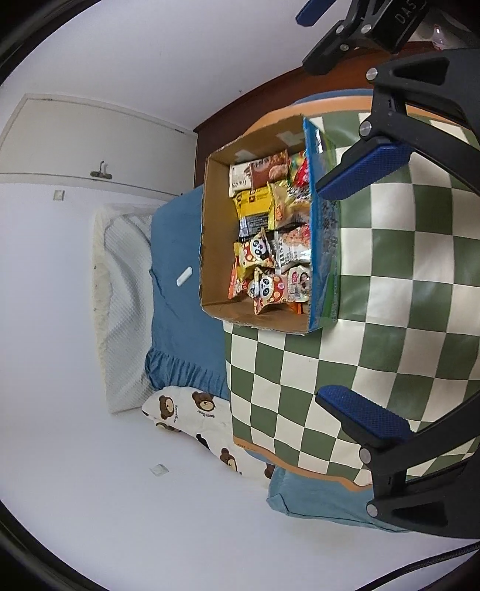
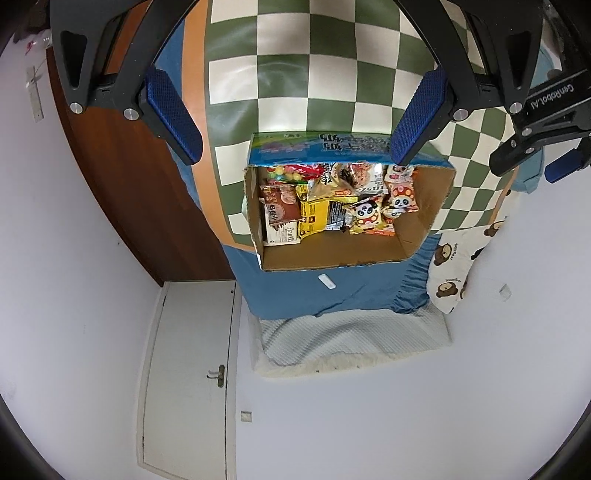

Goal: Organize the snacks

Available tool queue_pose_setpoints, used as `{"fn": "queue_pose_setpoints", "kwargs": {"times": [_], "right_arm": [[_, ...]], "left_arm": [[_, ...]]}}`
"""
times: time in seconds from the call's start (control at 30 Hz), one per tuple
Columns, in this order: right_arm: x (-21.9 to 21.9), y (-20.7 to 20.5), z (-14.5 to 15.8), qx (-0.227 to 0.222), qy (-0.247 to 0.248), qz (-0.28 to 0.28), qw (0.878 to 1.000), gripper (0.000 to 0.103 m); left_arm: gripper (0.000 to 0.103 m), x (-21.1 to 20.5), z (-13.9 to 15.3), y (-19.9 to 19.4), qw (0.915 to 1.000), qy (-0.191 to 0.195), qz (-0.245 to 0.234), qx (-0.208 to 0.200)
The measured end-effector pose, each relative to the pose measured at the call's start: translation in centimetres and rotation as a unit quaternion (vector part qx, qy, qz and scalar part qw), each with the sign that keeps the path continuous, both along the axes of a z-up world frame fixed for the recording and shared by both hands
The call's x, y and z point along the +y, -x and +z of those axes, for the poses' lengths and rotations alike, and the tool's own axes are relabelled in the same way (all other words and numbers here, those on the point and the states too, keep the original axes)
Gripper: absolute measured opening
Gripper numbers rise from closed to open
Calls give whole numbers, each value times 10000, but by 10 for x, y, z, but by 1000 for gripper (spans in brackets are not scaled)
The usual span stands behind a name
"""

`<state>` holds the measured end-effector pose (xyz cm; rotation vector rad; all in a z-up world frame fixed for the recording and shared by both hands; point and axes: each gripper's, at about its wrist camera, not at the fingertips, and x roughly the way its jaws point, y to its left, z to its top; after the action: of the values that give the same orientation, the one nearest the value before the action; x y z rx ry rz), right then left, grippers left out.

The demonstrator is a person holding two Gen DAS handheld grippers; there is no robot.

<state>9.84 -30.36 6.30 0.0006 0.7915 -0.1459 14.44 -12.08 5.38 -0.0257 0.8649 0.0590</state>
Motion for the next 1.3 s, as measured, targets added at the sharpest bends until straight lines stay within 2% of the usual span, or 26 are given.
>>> {"fn": "queue_pose_setpoints", "kwargs": {"times": [0.47,0.73,1.3], "right_arm": [[-5,-46,-30,270,122,-121,9995,103],[-7,-52,-39,362,87,-160,9992,103],[-3,-52,-38,365,86,-121,9992,103]], "left_arm": [[103,-2,-37,-45,9992,-17,-5,404],[103,-3,-39,-49,9991,-37,-28,416],[103,-4,-32,-52,9994,-46,-74,324]]}}
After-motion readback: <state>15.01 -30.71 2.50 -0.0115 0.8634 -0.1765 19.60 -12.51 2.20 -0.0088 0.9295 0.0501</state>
